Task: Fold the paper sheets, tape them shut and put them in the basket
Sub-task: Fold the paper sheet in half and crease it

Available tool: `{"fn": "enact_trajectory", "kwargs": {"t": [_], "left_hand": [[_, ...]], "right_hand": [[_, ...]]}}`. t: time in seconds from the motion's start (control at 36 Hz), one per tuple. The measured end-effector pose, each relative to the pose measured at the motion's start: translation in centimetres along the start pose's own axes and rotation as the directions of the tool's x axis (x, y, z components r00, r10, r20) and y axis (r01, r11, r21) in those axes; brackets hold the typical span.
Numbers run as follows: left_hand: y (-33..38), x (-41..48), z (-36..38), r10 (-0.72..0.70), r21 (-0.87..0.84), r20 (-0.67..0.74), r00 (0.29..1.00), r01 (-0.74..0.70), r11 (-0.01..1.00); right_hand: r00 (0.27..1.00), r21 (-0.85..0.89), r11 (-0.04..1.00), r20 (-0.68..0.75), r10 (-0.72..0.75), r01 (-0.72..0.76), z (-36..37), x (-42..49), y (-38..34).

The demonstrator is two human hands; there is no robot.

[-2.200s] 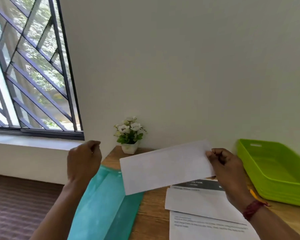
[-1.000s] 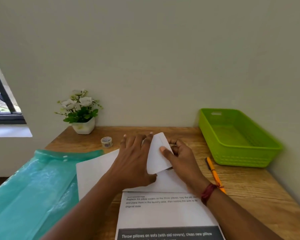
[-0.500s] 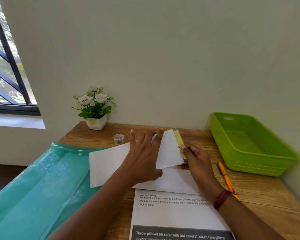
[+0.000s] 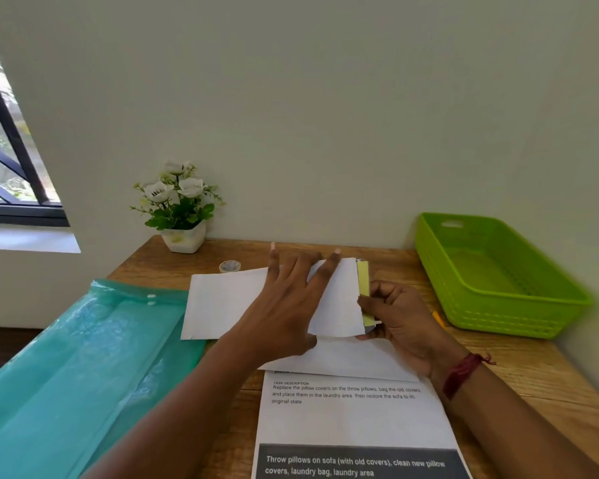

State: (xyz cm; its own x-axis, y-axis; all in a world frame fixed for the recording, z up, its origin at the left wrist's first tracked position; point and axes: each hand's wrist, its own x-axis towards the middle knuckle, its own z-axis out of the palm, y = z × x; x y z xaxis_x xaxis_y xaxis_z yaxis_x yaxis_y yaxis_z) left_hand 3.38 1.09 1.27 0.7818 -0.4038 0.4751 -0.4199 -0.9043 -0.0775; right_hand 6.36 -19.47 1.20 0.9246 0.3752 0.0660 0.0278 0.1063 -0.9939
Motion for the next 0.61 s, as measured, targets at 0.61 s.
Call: {"fn": "enact_trajectory", "kwargs": {"t": [0.61], "left_hand": [[0.02, -0.11, -0.04, -0.008, 0.091, 0.013, 1.000, 0.007, 0.996]], "right_hand": [[0.980, -0.262, 0.963, -0.172, -0.105, 0.057, 0.14, -0.14, -0.15]]}}
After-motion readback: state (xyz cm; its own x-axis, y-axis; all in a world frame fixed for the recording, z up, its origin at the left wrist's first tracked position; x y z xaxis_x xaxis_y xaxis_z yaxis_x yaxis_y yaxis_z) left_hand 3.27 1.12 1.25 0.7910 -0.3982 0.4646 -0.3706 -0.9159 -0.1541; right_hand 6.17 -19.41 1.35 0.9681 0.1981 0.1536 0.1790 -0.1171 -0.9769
